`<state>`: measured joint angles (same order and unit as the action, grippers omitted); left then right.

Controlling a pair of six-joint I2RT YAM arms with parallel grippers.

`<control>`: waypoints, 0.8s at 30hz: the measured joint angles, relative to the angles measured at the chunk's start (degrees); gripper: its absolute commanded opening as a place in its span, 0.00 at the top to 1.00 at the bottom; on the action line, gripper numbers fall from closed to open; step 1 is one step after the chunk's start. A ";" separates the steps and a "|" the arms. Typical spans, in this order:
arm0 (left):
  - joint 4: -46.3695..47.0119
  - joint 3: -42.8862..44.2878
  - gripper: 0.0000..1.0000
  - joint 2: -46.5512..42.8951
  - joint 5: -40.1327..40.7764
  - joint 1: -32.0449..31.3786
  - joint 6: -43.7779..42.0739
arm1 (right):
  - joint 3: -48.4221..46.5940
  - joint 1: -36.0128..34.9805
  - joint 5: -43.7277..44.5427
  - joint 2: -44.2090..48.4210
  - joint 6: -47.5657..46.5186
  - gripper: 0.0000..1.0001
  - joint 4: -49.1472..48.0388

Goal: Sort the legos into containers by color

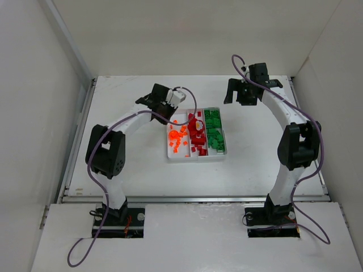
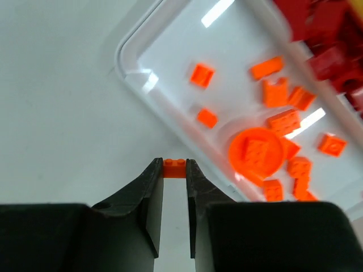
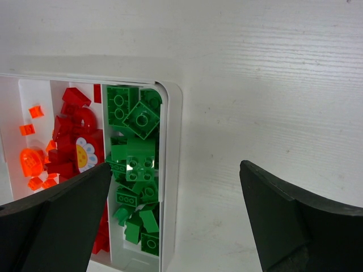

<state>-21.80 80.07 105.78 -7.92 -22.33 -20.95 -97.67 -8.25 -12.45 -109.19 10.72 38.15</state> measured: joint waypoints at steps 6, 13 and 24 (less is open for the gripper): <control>0.57 3.45 0.73 1.81 -1.14 -6.19 -1.90 | 0.07 0.00 0.04 0.00 0.00 0.00 0.00; 0.09 5.70 0.00 6.54 -1.07 -5.68 -1.40 | 0.22 0.00 0.68 0.07 0.00 0.00 0.00; 2.51 9.01 0.00 2.60 -0.81 -4.17 0.76 | 0.22 0.00 0.83 0.07 -0.02 0.00 -0.02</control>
<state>-19.29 89.08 108.38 -8.73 -26.50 -20.18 -97.45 -8.25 -11.62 -109.12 10.70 38.13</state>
